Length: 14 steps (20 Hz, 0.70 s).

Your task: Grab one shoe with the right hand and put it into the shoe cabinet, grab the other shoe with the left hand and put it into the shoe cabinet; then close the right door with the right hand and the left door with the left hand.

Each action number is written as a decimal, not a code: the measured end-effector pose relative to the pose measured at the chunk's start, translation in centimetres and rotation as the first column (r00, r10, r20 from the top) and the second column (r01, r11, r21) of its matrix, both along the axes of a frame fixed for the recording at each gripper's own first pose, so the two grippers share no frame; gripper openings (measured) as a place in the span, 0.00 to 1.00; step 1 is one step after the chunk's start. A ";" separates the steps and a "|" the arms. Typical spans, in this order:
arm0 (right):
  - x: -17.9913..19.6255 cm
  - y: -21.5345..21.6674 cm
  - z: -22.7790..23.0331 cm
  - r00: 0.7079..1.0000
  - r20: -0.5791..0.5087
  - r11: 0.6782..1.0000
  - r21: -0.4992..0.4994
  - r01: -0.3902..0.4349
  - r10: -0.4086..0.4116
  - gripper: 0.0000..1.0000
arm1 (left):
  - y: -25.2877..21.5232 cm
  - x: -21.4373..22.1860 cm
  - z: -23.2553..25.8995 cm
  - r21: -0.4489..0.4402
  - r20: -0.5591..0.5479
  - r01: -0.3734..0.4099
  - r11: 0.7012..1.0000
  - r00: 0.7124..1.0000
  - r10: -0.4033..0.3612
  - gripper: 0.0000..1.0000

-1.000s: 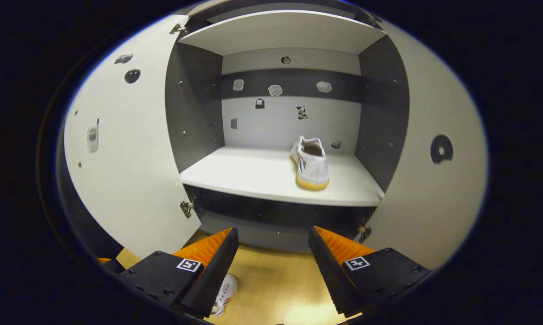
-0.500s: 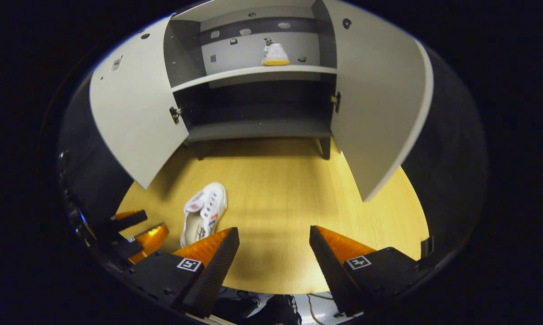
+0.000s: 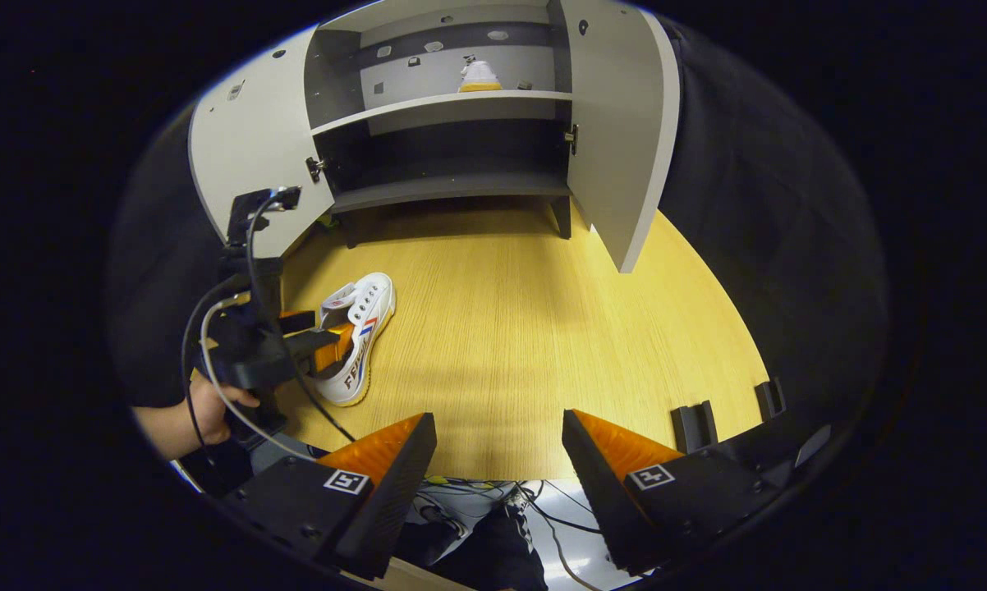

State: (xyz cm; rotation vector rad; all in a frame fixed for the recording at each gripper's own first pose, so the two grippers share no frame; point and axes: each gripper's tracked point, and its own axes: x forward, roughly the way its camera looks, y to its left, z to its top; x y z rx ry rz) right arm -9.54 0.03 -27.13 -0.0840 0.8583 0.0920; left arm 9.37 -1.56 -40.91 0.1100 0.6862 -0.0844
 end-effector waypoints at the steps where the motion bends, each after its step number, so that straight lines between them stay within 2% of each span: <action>1: -0.1 0.1 0.1 1.000 -0.003 1.000 0.004 -0.003 0.003 0.98 | 0.3 0.7 -0.4 0.013 -0.004 -0.001 1.000 1.000 0.001 0.94; 3: 0.1 0.1 0.2 1.000 -0.002 1.000 0.008 -0.006 0.006 0.98 | 0.1 1.5 -0.9 0.015 -0.016 0.004 1.000 1.000 -0.004 0.91; 4: 0.3 0.0 0.3 1.000 0.002 1.000 0.009 -0.006 0.006 0.98 | 0.1 1.8 -0.9 0.016 -0.014 0.003 1.000 1.000 -0.003 0.78; 5: 0.5 0.0 0.4 1.000 0.005 1.000 0.009 -0.007 0.007 0.98 | 0.0 2.1 -0.8 0.019 -0.010 0.007 1.000 1.000 -0.007 0.75; 6: 0.7 0.0 0.6 1.000 0.009 1.000 0.009 -0.008 0.008 0.98 | -0.5 2.3 -1.0 0.016 -0.012 0.022 1.000 1.000 -0.022 0.56; 7: 0.8 0.0 0.8 1.000 0.013 1.000 0.007 -0.011 0.011 0.98 | -0.9 2.4 -1.0 0.020 -0.015 0.031 0.999 0.999 -0.031 0.52; 8: 1.1 0.0 0.9 1.000 0.018 1.000 0.004 -0.014 0.014 0.98 | -0.7 2.5 -1.0 0.048 -0.021 0.026 0.999 0.999 -0.025 0.43; 9: 1.3 -0.2 1.1 1.000 0.024 1.000 0.003 -0.019 0.019 0.98 | -0.4 2.6 -1.2 0.078 -0.034 0.019 0.997 0.999 -0.016 0.41; 10: 1.6 -0.2 1.5 0.999 0.038 1.000 0.004 -0.020 0.020 0.98 | 0.0 2.6 -1.3 0.097 -0.041 0.009 0.995 0.999 -0.005 0.32; 11: 1.7 -0.2 1.8 0.998 0.054 1.000 0.007 -0.023 0.022 0.98 | 0.1 2.8 -1.2 0.094 -0.043 0.004 0.996 0.999 0.000 0.27; 12: 1.9 -0.2 2.0 0.997 0.068 1.000 0.010 -0.029 0.028 0.98 | 0.3 2.8 -1.3 0.086 -0.050 0.000 0.996 0.999 0.004 0.16; 14: 2.5 -0.3 2.3 0.995 0.094 0.999 0.009 -0.046 0.045 0.98 | 0.5 2.6 -1.1 0.064 -0.071 -0.006 0.998 0.997 0.010 0.09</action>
